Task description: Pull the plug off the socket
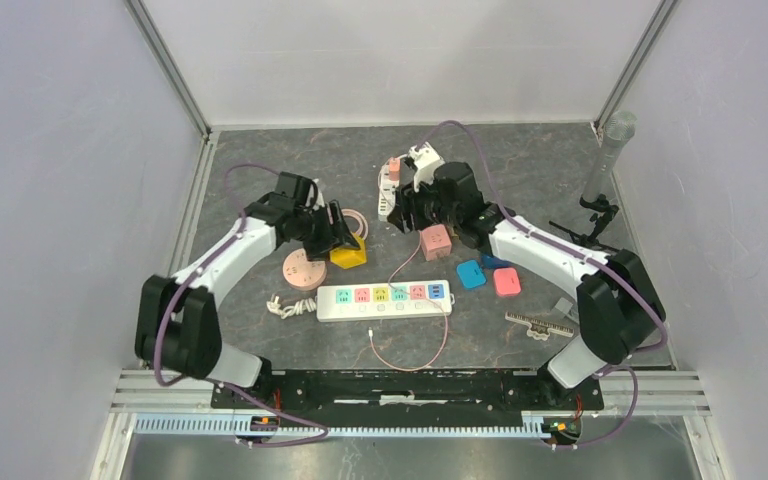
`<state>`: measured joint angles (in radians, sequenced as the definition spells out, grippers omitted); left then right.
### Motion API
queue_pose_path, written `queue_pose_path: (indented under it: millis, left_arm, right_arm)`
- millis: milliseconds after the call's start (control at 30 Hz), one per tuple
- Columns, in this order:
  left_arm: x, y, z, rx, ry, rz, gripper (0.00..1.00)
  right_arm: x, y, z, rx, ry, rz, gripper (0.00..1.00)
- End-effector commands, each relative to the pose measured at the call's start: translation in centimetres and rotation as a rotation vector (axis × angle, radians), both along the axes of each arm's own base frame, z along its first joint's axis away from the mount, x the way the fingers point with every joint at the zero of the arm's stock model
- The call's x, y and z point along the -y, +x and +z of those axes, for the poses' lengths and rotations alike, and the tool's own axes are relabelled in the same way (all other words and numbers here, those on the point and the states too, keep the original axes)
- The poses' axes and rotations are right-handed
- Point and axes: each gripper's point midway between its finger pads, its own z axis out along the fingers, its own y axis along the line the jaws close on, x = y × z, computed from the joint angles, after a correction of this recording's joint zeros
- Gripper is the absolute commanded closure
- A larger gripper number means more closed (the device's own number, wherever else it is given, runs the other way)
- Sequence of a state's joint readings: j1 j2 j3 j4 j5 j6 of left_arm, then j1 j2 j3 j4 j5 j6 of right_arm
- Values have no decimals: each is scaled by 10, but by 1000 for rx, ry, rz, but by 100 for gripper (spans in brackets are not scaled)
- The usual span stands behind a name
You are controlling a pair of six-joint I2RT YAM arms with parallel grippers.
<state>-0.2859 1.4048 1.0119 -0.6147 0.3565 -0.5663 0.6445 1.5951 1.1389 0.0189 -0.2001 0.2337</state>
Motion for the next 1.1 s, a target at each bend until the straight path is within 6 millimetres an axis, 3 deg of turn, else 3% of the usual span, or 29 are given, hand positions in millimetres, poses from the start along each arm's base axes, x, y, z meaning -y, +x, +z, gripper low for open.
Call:
queue_pose_path:
  millis: [0, 167, 267, 367, 500, 600, 867, 933, 1067]
  left_arm:
    - [45, 26, 0, 12, -160, 12, 48]
    - [57, 24, -30, -59, -153, 10, 39]
    - [44, 21, -48, -79, -66, 33, 27]
    - [33, 20, -51, -78, 0, 42, 13]
    - [22, 25, -37, -27, 57, 60, 2]
    - [12, 28, -20, 25, 100, 75, 0]
    - [-20, 30, 29, 175, 203, 159, 0]
    - [-23, 26, 38, 204, 198, 169, 0]
    - [-32, 20, 48, 241, 207, 198, 0]
  right_arm:
    - [27, -4, -10, 2, -46, -60, 41]
    - [39, -7, -23, -28, -58, -81, 41]
    - [43, -7, -25, -32, -60, -91, 40]
    - [45, -6, -23, -24, -63, -97, 38]
    - [51, 1, -18, -3, -69, -134, 35]
    - [58, 9, -13, 18, -78, -187, 30]
    - [87, 63, -6, 129, -158, -461, 25]
    - [84, 79, -6, 146, -175, -492, 24]
    - [61, 113, -5, 172, -164, -478, 20]
